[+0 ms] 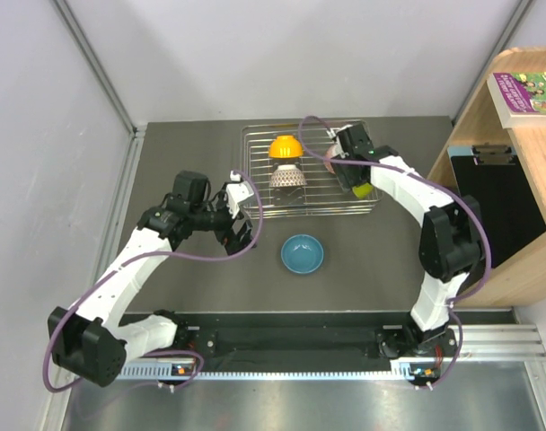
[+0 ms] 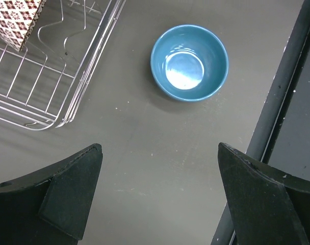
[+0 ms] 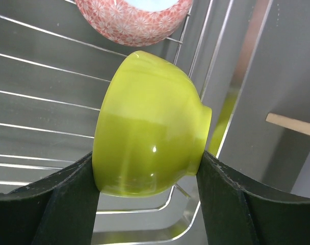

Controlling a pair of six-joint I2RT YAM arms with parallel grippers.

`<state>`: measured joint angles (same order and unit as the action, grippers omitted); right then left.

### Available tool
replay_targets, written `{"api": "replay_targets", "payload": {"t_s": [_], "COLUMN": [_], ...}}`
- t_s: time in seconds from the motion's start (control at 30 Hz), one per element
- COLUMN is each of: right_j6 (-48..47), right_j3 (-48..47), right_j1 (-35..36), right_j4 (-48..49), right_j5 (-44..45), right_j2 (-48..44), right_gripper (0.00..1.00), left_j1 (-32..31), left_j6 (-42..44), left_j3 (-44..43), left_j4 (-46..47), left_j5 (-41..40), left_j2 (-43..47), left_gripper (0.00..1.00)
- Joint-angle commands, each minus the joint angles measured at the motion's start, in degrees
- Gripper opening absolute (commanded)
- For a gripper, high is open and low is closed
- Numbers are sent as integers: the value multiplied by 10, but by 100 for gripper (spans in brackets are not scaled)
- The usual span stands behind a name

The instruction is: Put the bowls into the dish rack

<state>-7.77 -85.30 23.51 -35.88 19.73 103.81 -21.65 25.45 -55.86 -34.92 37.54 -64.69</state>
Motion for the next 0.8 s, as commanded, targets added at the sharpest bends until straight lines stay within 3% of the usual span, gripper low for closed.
{"api": "replay_targets", "payload": {"t_s": [0.0,0.5,0.6,0.63,0.77], "right_j6": [-14,-29,-30,-30,-33], "right_j3": [-21,-32,-38,-40,-43], "right_j1": [12,49,56,60,71], "right_j4": [23,26,14,12,7], "right_j5": [55,108,88,82,78], "right_j2": [12,72,82,85,95], "right_gripper": [0,0,17,27,41], "left_j1": [-3,-4,-3,-4,-3], "left_j6": [6,10,11,11,10], "left_j3": [3,17,18,19,20], "left_j4": [5,6,6,5,6], "left_j5": [23,26,25,25,28], "left_j2": [19,39,41,40,41], "left_gripper": [99,99,99,99,99]}}
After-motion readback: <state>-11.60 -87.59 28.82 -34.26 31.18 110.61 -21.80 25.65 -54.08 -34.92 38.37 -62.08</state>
